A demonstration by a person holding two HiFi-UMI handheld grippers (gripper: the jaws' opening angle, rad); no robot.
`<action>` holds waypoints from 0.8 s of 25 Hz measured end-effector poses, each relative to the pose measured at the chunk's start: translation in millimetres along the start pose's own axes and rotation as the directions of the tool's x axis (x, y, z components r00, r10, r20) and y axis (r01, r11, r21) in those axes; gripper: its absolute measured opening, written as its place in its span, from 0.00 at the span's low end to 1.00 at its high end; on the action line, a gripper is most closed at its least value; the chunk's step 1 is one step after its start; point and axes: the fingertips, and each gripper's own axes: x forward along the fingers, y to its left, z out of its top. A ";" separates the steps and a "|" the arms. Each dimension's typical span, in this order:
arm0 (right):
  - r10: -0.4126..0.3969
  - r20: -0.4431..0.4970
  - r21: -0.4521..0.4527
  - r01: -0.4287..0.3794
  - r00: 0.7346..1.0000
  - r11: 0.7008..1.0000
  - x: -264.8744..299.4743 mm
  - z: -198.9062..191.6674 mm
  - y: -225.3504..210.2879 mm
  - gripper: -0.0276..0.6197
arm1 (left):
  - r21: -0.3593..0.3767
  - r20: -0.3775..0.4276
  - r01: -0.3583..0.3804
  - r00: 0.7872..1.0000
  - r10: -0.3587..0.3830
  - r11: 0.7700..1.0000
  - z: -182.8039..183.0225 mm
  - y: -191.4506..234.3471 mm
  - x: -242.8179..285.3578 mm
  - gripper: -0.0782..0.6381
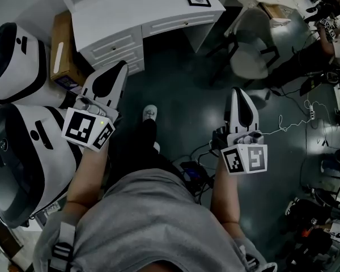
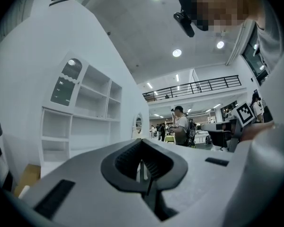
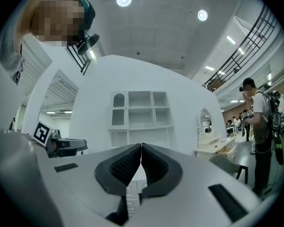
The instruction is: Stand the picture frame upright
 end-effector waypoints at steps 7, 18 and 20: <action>-0.005 -0.002 0.006 0.005 1.000 1.000 32.5 2.8 -19.3 0.09 | -0.005 0.032 0.029 0.999 -0.029 1.000 11.2 10.9 46.4 0.12; -0.035 0.000 0.005 0.035 0.999 0.999 119.3 2.2 -65.2 0.09 | -0.019 0.043 0.051 0.998 -0.051 0.998 8.3 62.4 144.8 0.12; -0.044 -0.003 0.008 0.044 0.999 0.999 135.7 2.0 -76.8 0.09 | -0.019 0.044 0.048 0.998 -0.047 0.999 7.8 74.1 164.8 0.12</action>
